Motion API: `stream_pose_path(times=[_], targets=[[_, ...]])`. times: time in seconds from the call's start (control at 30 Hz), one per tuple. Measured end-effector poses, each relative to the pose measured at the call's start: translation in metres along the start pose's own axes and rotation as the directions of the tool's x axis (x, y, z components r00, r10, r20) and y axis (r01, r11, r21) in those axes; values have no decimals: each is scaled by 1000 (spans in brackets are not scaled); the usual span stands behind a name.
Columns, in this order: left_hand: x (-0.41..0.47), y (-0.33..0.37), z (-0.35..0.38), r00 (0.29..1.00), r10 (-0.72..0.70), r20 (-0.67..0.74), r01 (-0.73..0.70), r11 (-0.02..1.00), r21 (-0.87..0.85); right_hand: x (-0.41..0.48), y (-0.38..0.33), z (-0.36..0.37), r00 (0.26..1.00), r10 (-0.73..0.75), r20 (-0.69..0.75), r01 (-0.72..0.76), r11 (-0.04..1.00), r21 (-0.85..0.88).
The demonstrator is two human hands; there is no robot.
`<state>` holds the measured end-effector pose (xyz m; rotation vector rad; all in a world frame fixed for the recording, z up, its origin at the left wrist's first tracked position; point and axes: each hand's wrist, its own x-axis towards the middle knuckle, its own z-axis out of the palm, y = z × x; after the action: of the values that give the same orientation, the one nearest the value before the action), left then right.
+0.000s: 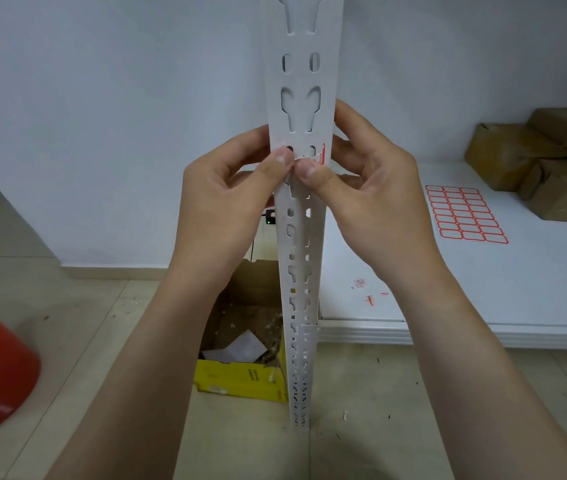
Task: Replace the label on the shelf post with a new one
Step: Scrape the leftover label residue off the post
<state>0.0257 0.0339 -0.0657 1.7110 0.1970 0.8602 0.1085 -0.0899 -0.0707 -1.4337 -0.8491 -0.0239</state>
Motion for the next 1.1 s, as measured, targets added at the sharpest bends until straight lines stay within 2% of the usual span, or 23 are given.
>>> stream_pose_path(times=[0.23,0.37,0.47,0.57,0.77,1.1], targets=[[3,-2,-9,995,55,85,-58,998,34,-1,13,-7,997,58,48,-64,988,140],[2,-3,-9,996,32,88,-35,999,22,-1,5,-2,990,140,6,-137,956,260],[2,-3,-5,999,0,53,0,1000,1,3,-4,7,983,177,-39,-163,956,242],[1,-1,4,998,-65,14,66,997,-51,5,-10,14,979,200,-31,-191,963,192],[1,-2,17,988,-156,-7,152,974,-168,6,-16,19,978,209,-24,-201,960,195],[0,-7,25,985,-154,-79,129,958,-255,6,-21,19,969,245,-22,-235,947,218]])
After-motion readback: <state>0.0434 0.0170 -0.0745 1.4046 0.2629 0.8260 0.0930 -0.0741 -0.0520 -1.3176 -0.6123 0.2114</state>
